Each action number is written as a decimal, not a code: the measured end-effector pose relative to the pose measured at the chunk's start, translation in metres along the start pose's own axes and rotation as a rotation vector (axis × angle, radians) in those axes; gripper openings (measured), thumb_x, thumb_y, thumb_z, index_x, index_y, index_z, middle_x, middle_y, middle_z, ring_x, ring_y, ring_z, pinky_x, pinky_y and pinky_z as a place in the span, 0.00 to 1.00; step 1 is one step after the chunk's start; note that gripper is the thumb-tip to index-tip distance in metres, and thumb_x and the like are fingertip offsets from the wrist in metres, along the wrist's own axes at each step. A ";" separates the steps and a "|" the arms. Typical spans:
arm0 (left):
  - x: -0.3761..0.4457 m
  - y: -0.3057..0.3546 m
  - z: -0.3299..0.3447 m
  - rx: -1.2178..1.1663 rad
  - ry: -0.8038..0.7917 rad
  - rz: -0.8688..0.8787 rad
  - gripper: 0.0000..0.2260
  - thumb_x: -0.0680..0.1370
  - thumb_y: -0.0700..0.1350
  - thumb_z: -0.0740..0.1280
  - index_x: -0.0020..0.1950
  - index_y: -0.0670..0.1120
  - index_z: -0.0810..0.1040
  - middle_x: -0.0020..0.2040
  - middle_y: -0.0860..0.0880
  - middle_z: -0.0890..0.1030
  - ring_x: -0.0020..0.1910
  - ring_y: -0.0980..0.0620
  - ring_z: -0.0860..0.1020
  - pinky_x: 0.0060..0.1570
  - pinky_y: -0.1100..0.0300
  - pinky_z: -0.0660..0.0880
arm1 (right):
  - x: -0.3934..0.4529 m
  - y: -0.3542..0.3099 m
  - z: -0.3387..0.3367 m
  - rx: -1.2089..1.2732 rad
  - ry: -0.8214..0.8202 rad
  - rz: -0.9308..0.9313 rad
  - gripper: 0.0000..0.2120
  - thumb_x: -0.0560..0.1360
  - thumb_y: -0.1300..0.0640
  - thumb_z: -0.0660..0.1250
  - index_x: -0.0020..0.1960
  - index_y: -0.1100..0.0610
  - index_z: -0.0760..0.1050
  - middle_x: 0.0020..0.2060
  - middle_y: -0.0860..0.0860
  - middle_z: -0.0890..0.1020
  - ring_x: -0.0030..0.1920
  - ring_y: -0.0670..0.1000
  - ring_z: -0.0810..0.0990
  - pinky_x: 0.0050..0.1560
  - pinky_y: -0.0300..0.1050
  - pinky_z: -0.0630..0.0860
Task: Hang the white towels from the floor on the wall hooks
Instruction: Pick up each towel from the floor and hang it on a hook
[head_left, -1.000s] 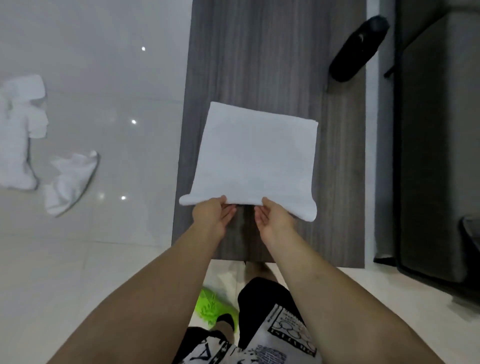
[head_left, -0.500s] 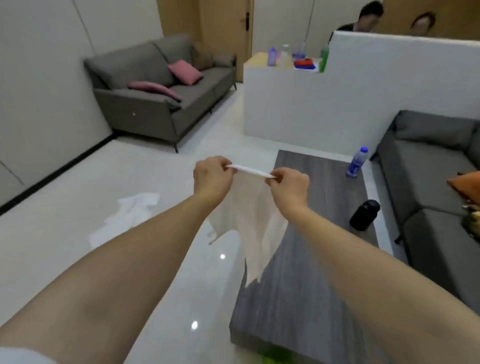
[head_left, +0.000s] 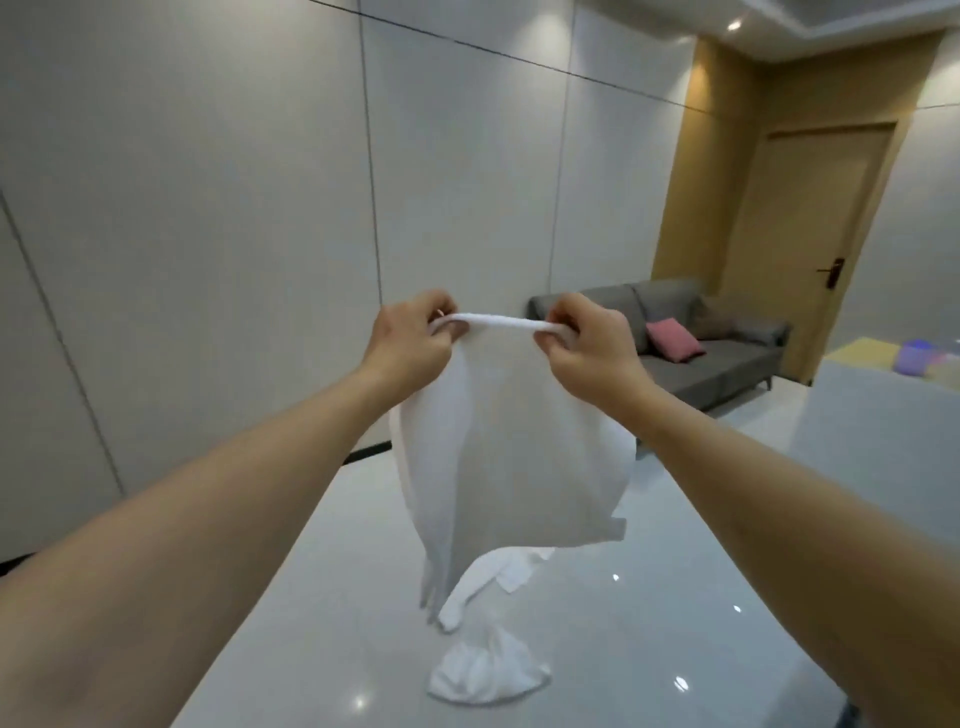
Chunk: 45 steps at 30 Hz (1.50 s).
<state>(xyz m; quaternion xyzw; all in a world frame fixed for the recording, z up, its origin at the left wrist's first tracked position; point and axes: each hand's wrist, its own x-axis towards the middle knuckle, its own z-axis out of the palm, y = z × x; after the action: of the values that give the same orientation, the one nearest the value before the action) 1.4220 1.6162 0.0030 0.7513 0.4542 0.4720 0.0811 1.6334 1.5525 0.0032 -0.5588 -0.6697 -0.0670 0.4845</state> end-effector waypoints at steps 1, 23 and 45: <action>0.007 -0.020 -0.022 0.029 0.037 -0.017 0.03 0.75 0.50 0.68 0.43 0.53 0.78 0.35 0.56 0.78 0.39 0.52 0.76 0.39 0.61 0.68 | 0.017 -0.016 0.023 0.034 -0.035 -0.022 0.09 0.73 0.57 0.68 0.39 0.47 0.70 0.29 0.42 0.75 0.32 0.42 0.74 0.34 0.37 0.66; -0.086 -0.340 -0.530 0.901 0.603 -0.558 0.04 0.76 0.53 0.69 0.44 0.55 0.79 0.36 0.57 0.78 0.39 0.53 0.76 0.35 0.62 0.69 | 0.129 -0.519 0.518 0.615 -0.589 -0.799 0.15 0.74 0.51 0.65 0.34 0.58 0.68 0.27 0.49 0.72 0.34 0.56 0.73 0.34 0.48 0.67; -0.393 -0.440 -0.965 1.141 0.825 -1.001 0.06 0.71 0.56 0.73 0.44 0.57 0.84 0.41 0.63 0.82 0.45 0.63 0.77 0.47 0.62 0.72 | -0.127 -1.050 0.708 0.955 -0.670 -1.296 0.14 0.79 0.43 0.59 0.43 0.52 0.72 0.32 0.48 0.77 0.32 0.50 0.76 0.36 0.52 0.78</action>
<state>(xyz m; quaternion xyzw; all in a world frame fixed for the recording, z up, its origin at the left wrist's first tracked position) 0.3444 1.2748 0.0333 0.1572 0.8924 0.3156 -0.2815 0.3612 1.5279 0.0166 0.2050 -0.9194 0.1266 0.3108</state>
